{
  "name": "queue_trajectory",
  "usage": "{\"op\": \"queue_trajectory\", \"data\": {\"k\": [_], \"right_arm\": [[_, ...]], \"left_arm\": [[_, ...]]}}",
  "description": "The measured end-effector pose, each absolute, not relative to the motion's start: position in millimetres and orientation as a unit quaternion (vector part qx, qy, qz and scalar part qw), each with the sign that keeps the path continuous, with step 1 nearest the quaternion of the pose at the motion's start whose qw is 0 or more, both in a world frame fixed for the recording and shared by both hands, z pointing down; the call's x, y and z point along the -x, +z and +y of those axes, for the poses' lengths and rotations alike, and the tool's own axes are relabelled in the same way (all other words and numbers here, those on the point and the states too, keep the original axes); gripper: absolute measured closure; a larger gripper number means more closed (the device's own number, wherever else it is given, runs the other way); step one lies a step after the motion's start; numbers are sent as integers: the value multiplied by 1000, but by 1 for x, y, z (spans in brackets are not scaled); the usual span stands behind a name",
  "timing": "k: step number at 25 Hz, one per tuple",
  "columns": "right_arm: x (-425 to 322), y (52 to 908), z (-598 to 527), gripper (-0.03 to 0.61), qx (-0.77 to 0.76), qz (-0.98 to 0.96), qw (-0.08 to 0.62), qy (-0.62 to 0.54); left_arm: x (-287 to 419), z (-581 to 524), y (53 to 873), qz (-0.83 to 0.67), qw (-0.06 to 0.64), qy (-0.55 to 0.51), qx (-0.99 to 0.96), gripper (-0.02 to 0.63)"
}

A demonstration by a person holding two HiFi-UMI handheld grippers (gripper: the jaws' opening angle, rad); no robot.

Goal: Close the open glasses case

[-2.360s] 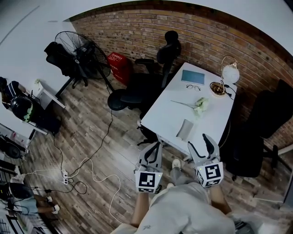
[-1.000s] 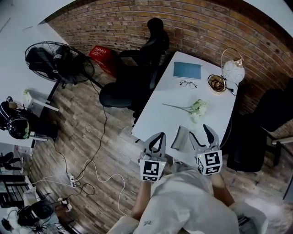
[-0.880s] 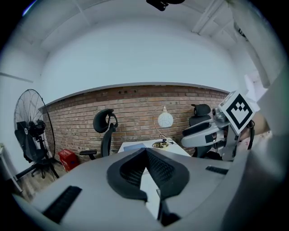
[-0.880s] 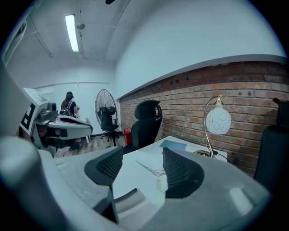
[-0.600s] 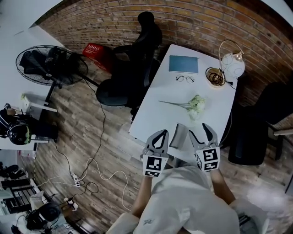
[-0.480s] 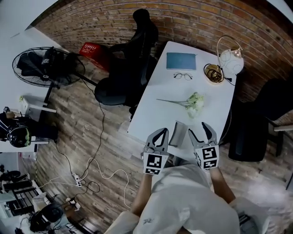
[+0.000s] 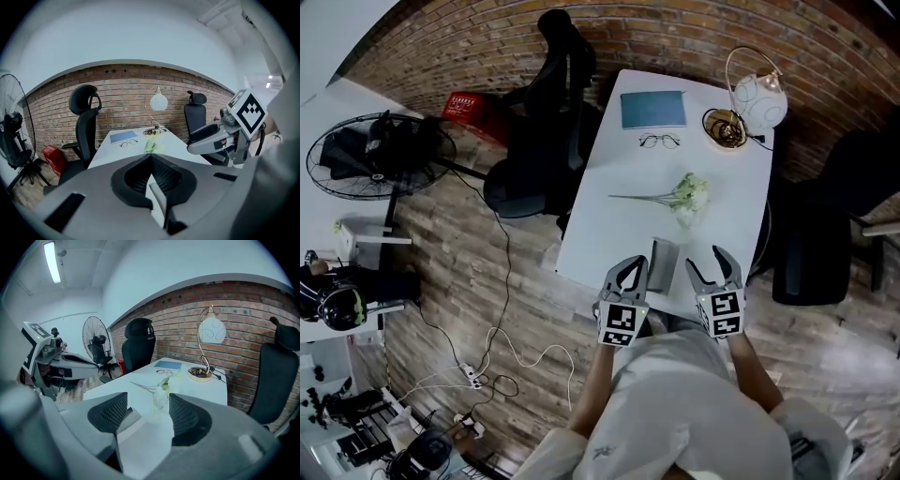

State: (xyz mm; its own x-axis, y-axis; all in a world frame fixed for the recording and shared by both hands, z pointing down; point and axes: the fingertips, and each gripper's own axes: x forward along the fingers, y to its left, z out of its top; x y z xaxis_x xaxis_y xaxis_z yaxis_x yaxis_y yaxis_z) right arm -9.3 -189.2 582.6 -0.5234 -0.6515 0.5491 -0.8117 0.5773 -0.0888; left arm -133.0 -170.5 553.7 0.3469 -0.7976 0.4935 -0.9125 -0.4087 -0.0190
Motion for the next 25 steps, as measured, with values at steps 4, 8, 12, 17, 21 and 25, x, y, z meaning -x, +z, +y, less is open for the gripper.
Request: {"op": "queue_trajectory", "data": {"k": [4, 8, 12, 17, 21, 25], "right_arm": [[6, 598, -184, 298, -447, -841, 246, 179], [3, 621, -177, 298, -467, -822, 256, 201], [2, 636, -170, 298, -485, -807, 261, 214], [1, 651, -165, 298, -498, -791, 269, 233], [1, 664, -161, 298, -506, -780, 273, 244], [2, 671, -161, 298, -511, -774, 274, 256]], "left_arm": [[130, -171, 572, -502, 138, 233, -821, 611], [125, -171, 598, -475, 148, 246, -832, 611], [121, -172, 619, -450, 157, 259, -840, 611], [115, -175, 633, -424, 170, 267, -849, 611], [112, -173, 649, -407, 180, 279, -851, 611], [107, -173, 662, -390, 189, 288, -854, 611]]}}
